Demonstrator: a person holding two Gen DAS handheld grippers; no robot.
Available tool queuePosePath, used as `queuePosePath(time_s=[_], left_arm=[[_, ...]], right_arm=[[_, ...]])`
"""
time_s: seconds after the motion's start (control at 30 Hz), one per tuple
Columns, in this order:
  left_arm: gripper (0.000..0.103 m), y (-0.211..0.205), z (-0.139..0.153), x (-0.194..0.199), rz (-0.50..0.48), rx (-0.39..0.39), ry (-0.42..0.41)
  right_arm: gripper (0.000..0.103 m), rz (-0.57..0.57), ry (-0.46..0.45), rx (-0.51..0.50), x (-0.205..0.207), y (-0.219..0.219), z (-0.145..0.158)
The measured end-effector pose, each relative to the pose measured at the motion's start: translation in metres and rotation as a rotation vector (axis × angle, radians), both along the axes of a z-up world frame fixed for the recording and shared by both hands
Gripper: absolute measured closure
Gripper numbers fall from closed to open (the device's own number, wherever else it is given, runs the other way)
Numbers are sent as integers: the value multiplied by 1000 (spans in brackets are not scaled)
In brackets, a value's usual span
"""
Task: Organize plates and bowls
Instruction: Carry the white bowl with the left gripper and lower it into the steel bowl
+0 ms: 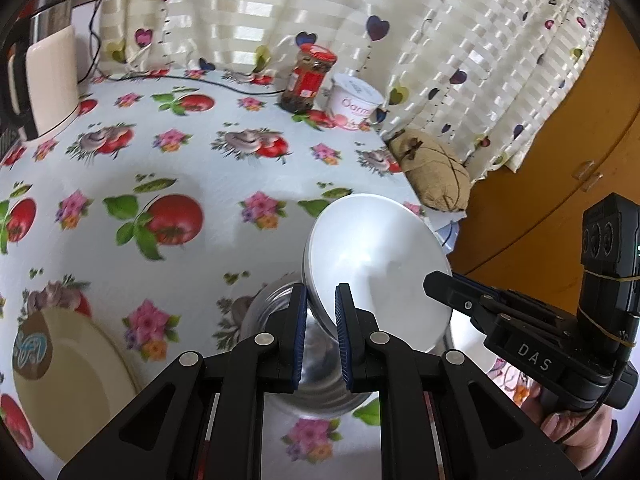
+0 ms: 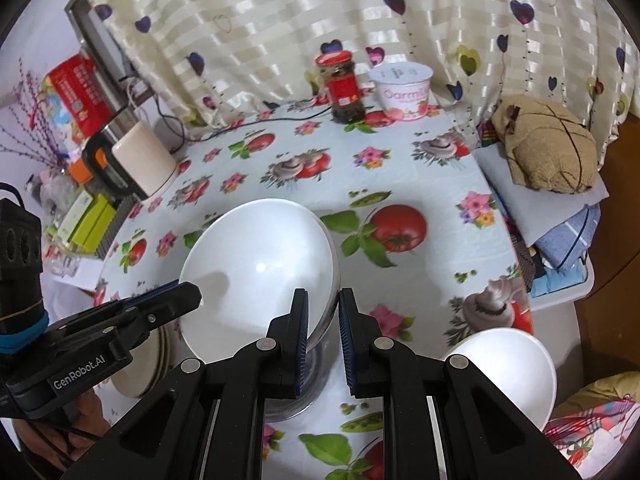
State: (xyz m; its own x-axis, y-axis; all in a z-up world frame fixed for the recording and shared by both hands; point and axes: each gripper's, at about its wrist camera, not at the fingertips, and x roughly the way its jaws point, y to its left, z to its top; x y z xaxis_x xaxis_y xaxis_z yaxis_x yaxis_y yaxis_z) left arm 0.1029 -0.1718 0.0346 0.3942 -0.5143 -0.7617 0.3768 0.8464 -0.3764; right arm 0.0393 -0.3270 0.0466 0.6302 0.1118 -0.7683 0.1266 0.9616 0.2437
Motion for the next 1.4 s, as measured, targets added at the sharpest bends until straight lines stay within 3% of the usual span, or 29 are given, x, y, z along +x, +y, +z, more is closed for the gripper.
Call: queuePosePath(time_s=[0.3,1.03,1.4], left_arm=[[88,14,-15,-6,23,19,40],[88,15,-43,-5,27,53,112],[88,15,-45,-4,12,32,103]], right_arm=[[88,40,46,4,0,21,-17],[87,60,130,24,6,25,-48],[85,62,139,30,6,25,-51]])
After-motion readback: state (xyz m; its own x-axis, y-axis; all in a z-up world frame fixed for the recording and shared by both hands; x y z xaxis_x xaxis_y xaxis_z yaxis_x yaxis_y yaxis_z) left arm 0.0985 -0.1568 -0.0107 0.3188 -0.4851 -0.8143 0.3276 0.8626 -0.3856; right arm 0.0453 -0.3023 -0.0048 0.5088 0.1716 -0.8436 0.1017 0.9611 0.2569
